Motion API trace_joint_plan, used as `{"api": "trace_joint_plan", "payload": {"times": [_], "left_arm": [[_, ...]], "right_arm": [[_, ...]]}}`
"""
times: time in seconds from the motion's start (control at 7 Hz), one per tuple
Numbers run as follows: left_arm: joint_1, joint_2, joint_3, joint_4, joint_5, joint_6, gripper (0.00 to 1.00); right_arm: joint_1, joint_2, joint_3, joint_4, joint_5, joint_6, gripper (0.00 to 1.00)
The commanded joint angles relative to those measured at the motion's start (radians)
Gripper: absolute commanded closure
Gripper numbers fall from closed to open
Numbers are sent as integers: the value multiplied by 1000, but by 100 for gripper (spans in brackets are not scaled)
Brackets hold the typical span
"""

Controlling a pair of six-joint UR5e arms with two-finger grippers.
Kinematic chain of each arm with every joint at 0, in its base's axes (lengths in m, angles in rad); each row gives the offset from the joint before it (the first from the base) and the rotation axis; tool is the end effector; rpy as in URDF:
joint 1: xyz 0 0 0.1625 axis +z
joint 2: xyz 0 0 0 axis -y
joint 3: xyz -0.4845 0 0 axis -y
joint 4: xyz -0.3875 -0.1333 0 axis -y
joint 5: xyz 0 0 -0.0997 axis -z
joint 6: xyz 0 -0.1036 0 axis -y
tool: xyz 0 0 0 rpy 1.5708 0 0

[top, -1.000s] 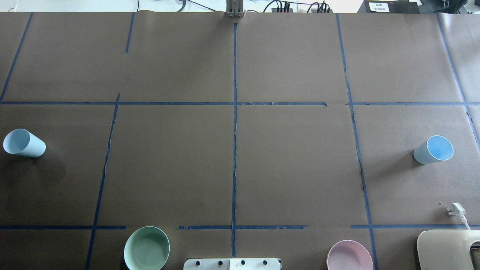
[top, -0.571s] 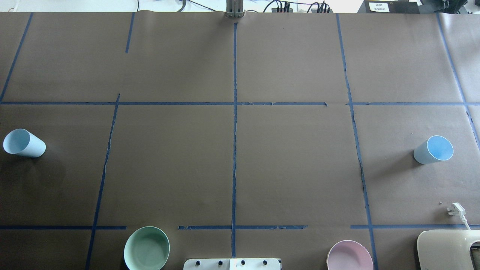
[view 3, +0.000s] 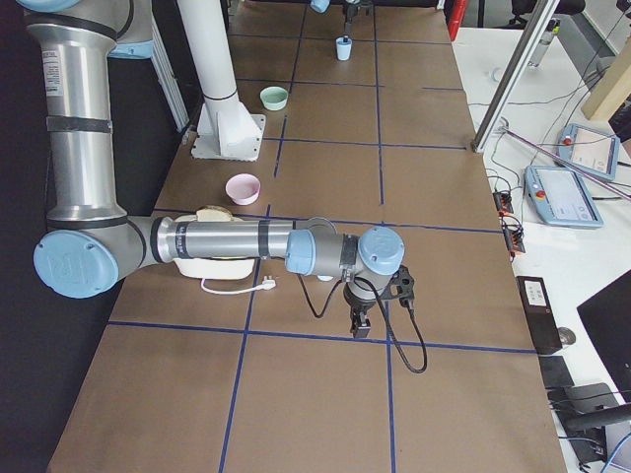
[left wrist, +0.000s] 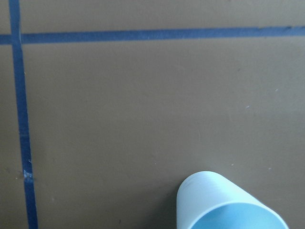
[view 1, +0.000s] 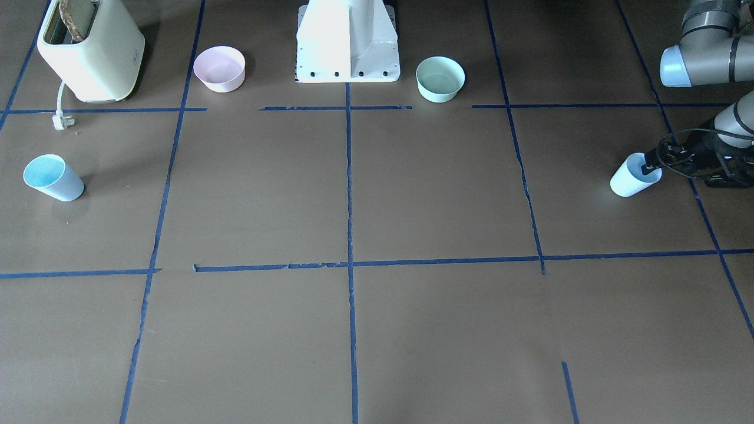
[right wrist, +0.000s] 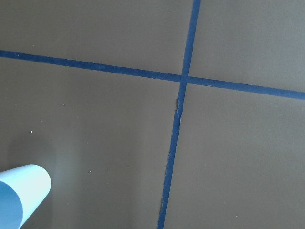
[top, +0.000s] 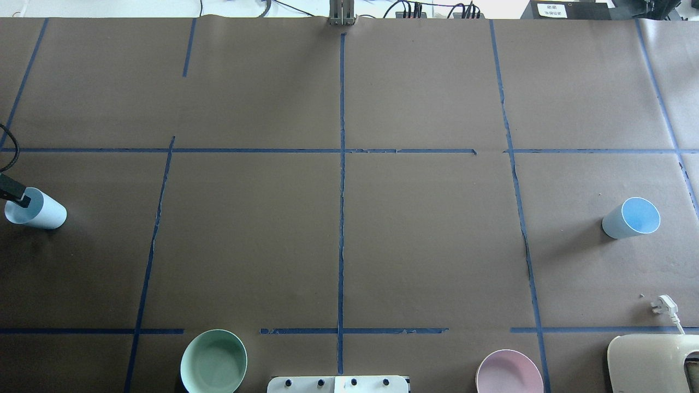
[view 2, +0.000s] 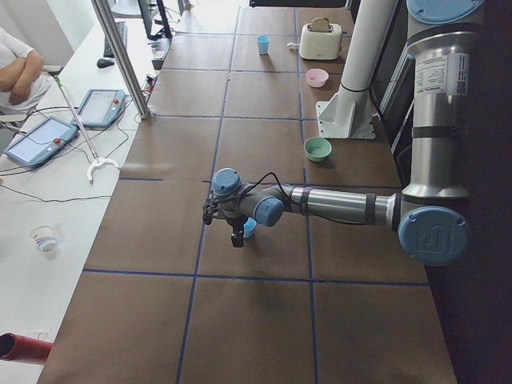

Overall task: Stack blue cups with both arms
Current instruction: 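Lower the left gripper onto the light blue cup and grasp it, then carry the light blue cup with the left gripper to the table center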

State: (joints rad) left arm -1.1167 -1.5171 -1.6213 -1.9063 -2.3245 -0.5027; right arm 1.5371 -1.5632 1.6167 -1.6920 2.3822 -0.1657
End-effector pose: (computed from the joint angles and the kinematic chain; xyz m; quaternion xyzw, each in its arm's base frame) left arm 0.1546 -0.4591 0.6864 -0.0306 0.3930 0.0386 0.9182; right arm 0.0418 -0.4870 0.7042 -0.0050 -0.3956 -0.0781 0.9151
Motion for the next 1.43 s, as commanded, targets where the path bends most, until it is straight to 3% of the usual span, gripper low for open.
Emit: {"api": "trace_joint_plan", "payload": {"times": [0.0, 0.14, 0.29, 0.57, 0.86, 1.0, 1.14, 1.29], "left_arm": [[20, 0, 15, 0, 5, -4, 33], [24, -2, 24, 0, 4, -4, 73], [24, -3, 24, -2, -4, -5, 92], [24, -20, 3, -2, -10, -17, 100], [24, -185, -110, 7, -152, -421, 100], [116, -348, -126, 13, -136, -677, 100], [281, -473, -115, 26, -42, -880, 100], [401, -627, -65, 86, 109, -940, 100]], "right_arm": [[0, 0, -1, 0, 0, 0, 0], [0, 0, 0, 0, 0, 0, 0], [0, 0, -1, 0, 0, 0, 0], [0, 0, -1, 0, 0, 0, 0], [0, 0, -3, 0, 0, 0, 0], [0, 0, -1, 0, 2, 0, 0], [0, 0, -1, 0, 3, 0, 0], [0, 0, 5, 0, 5, 0, 0]]}}
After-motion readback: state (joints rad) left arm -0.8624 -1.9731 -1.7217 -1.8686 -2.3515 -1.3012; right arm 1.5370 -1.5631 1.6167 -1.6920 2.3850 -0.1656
